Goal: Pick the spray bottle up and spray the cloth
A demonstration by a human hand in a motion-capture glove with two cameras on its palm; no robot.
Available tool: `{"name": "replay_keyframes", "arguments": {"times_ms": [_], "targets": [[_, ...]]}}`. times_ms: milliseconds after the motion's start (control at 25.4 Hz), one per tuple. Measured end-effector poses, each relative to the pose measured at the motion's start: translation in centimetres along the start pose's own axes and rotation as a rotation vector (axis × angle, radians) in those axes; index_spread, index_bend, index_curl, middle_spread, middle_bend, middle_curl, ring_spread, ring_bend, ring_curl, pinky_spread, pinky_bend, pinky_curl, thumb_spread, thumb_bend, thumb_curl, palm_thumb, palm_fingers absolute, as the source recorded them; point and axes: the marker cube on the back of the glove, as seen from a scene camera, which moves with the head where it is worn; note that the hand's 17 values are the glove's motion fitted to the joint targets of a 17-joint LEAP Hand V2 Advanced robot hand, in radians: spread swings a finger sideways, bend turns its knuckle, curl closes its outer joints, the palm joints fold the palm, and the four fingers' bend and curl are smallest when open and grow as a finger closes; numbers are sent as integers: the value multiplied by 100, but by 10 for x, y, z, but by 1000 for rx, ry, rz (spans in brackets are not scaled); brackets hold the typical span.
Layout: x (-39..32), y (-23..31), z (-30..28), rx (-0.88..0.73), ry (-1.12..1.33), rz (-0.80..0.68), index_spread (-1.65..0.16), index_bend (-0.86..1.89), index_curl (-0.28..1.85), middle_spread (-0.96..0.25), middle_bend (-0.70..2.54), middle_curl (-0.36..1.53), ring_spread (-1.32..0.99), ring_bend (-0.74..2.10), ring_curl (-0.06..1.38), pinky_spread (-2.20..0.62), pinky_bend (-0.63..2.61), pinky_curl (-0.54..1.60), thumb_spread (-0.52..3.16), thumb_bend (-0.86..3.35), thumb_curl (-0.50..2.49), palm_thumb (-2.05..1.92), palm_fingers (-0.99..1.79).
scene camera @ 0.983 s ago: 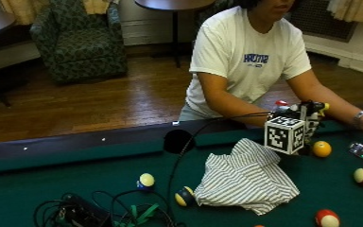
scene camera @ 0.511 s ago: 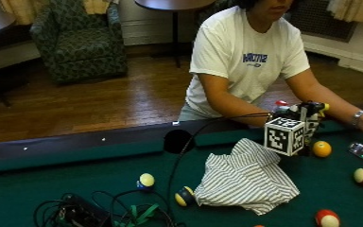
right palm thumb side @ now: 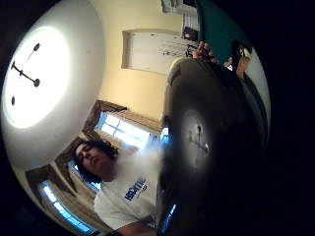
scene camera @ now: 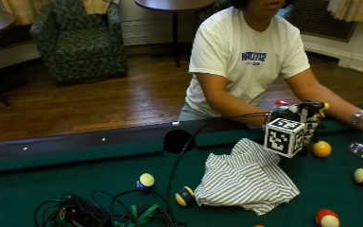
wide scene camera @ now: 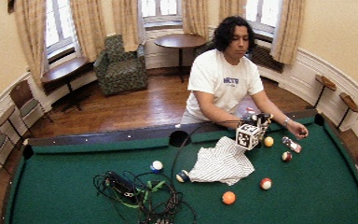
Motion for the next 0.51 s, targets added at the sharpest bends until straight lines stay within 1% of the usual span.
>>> {"name": "replay_keyframes", "arguments": {"times_ms": [197,354,511], "targets": [[10,8,0,-54,15,69,-28,26,64,-20,61,57,-18,74,50,-26,46,42,46,-4,83,91,126],[19,18,-3,-103,54,126,-29,25,61,-20,67,57,-17,63,46,-12,24,37,65,-7,75,80,109],[21,31,-15,-125,109,165,-31,20,58,-20,54,52,-15,55,44,0,19,36,77,-8,67,69,93]]}}
